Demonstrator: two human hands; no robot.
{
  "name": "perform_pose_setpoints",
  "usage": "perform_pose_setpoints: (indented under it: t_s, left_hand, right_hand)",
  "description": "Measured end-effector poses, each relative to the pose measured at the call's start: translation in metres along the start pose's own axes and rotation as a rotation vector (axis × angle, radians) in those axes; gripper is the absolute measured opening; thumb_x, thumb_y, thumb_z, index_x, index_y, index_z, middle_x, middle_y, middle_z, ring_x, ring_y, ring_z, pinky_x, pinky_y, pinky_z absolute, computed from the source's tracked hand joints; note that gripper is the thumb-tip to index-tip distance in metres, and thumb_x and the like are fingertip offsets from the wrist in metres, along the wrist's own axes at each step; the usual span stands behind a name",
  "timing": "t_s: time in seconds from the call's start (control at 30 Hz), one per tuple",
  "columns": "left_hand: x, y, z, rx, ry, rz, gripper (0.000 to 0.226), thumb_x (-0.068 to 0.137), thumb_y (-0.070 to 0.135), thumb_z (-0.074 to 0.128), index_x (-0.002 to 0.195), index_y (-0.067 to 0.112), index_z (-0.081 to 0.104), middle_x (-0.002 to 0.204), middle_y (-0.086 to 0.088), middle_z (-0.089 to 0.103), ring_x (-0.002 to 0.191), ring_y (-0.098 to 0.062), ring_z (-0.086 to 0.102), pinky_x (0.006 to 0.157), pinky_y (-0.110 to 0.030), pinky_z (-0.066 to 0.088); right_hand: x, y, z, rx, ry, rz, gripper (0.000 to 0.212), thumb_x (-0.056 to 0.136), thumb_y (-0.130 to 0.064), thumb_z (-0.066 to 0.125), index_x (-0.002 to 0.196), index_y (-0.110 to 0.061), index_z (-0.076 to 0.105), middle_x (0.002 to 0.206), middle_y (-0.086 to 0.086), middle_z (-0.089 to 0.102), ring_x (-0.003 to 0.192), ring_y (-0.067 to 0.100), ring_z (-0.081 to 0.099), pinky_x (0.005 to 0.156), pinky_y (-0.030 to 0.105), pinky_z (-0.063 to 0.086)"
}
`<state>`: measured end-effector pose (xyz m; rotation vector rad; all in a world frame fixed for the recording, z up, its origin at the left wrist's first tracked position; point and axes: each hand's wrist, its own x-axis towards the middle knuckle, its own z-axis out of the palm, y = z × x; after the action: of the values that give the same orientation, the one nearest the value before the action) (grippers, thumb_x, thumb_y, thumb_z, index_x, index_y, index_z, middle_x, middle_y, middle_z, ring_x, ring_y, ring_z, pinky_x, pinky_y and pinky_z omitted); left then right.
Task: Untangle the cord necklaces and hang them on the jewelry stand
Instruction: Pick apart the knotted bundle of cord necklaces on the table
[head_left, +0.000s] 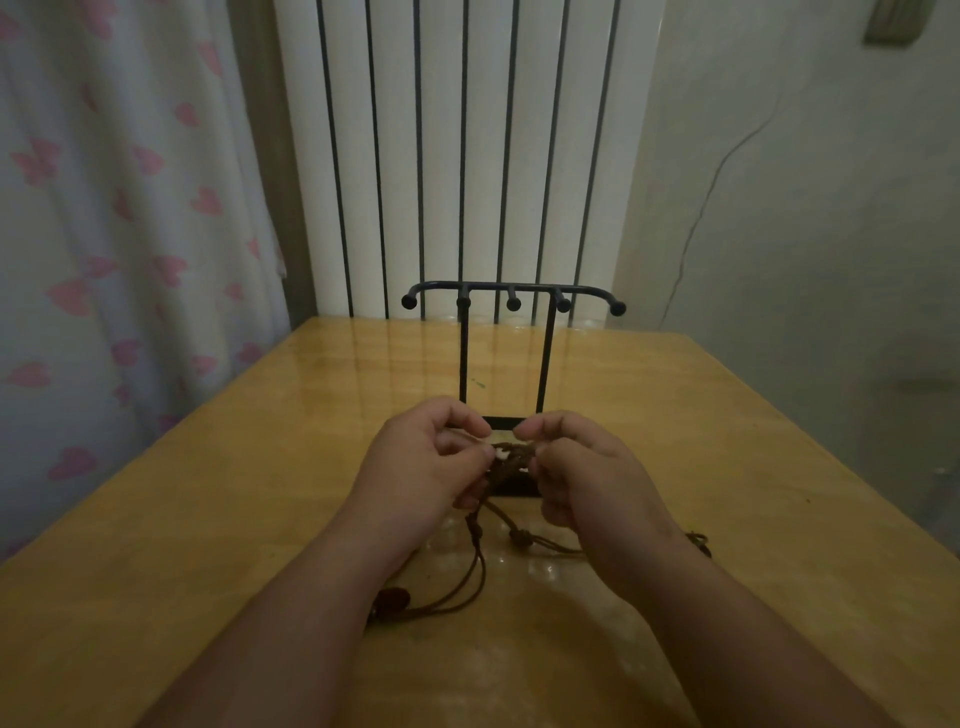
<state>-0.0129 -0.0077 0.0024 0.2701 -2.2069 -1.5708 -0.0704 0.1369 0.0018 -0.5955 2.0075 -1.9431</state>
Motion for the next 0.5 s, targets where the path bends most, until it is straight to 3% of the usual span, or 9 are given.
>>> perform_pose_setpoints:
  t_s: [0.13, 0.3, 0.43, 0.5]
  left_hand:
    - [-0.0002, -0.0015, 0.0005, 0.001, -0.011, 0.002, 0.014, 0.090, 0.012, 0.066, 0.092, 0.025, 0.064, 0.078, 0.002, 0.073, 0.070, -0.014, 0.071, 0.060, -0.029, 0.058]
    - [0.0005, -0.0033, 0.0007, -0.075, -0.012, -0.026, 0.017, 0.094, 0.008, 0.059, 0.098, 0.023, 0.066, 0.087, -0.001, 0.071, 0.074, -0.013, 0.072, 0.064, -0.027, 0.058]
    - [0.0028, -0.0042, -0.0021, -0.117, 0.001, -0.036, 0.019, 0.092, 0.007, 0.061, 0.100, 0.023, 0.068, 0.083, 0.000, 0.072, 0.077, -0.010, 0.072, 0.066, -0.020, 0.055]
    - [0.0032, -0.0041, -0.0027, -0.114, -0.001, -0.030, 0.019, 0.091, 0.008, 0.062, 0.099, 0.024, 0.070, 0.081, 0.001, 0.072, 0.075, -0.008, 0.071, 0.064, -0.017, 0.054]
  right_hand:
    - [-0.0016, 0.0004, 0.0032, -0.164, 0.027, -0.069, 0.005, 0.086, -0.018, 0.067, 0.090, -0.017, 0.066, 0.070, -0.004, 0.063, 0.056, 0.001, 0.056, 0.051, 0.016, 0.042]
    - [0.0012, 0.0047, 0.0038, -0.294, 0.081, -0.118, 0.004, 0.085, -0.021, 0.069, 0.081, -0.020, 0.067, 0.069, -0.001, 0.065, 0.051, -0.003, 0.051, 0.050, 0.014, 0.041]
    - [0.0004, 0.0064, 0.0024, -0.259, -0.027, -0.108, 0.006, 0.087, -0.021, 0.066, 0.081, -0.022, 0.066, 0.068, -0.007, 0.062, 0.054, -0.002, 0.050, 0.057, 0.022, 0.041]
    - [-0.0010, 0.0076, 0.0014, -0.233, -0.114, -0.130, 0.008, 0.089, -0.018, 0.064, 0.082, -0.022, 0.065, 0.065, -0.010, 0.060, 0.056, -0.001, 0.050, 0.055, 0.019, 0.041]
